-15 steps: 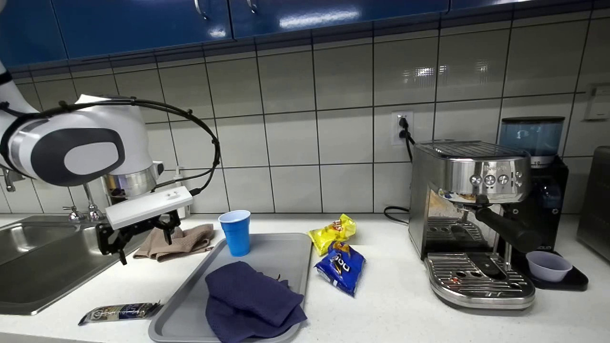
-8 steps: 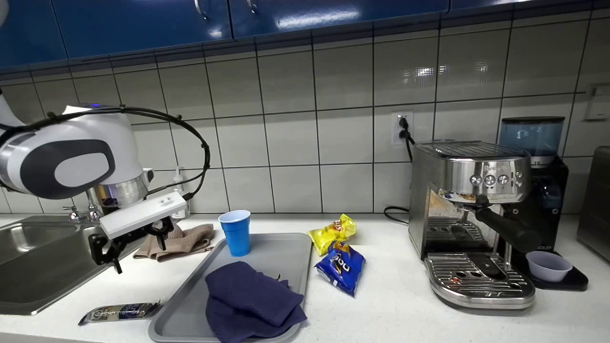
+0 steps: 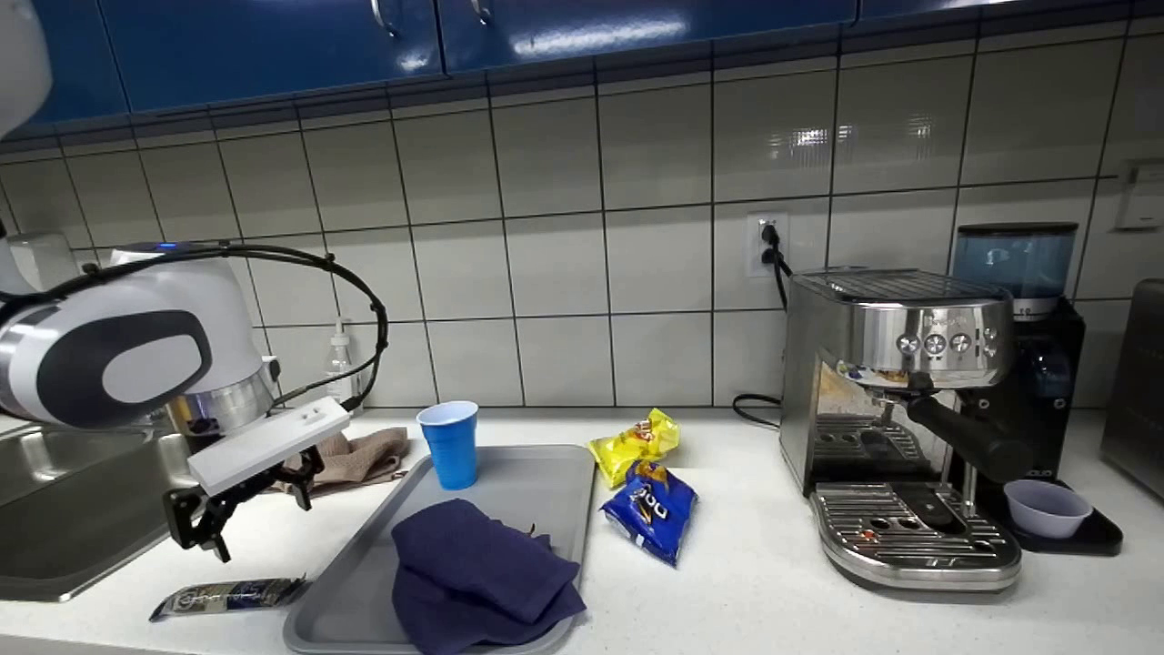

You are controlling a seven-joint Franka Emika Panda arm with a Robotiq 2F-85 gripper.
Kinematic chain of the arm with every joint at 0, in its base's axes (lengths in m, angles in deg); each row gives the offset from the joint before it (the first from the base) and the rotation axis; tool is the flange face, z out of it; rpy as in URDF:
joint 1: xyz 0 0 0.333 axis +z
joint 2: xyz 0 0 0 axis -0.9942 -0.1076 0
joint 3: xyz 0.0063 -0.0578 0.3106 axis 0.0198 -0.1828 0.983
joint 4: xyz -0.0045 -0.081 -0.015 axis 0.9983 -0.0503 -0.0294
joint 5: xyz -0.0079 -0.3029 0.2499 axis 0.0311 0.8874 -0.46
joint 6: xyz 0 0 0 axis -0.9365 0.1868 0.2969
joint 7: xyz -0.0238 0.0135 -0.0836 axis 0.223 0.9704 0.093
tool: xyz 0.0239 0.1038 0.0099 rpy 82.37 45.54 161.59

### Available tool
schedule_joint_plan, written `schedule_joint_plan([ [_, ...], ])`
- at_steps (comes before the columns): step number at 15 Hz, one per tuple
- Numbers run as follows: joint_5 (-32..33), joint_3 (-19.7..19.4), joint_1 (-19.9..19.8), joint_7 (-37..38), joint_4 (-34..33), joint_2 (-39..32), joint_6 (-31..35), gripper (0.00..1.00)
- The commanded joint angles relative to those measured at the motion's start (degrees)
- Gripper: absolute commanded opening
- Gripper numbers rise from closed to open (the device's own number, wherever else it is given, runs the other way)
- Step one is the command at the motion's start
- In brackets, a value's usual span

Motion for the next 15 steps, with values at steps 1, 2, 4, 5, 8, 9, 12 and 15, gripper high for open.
schedule_joint_plan([
  [1,0.8,-1.2,2.0,-1.0,0.0,-2.9,4.3,1.0],
  [2,0.7,-1.3,2.5,-1.1,0.0,-3.6,5.1,1.0],
  [4,0.5,-1.8,3.5,-1.3,0.0,-4.7,6.4,1.0],
  [5,0.3,-2.0,4.0,-1.4,0.0,-5.2,6.8,1.0],
  [8,0.0,-2.5,5.2,-1.4,0.0,-6.6,8.0,1.0],
  [9,0.0,-2.6,5.5,-1.3,0.0,-6.9,8.2,1.0],
  [12,0.1,-2.9,6.1,-1.1,0.0,-7.5,8.6,1.0],
  [15,0.1,-3.3,6.4,-1.3,0.0,-8.1,9.1,1.0],
])
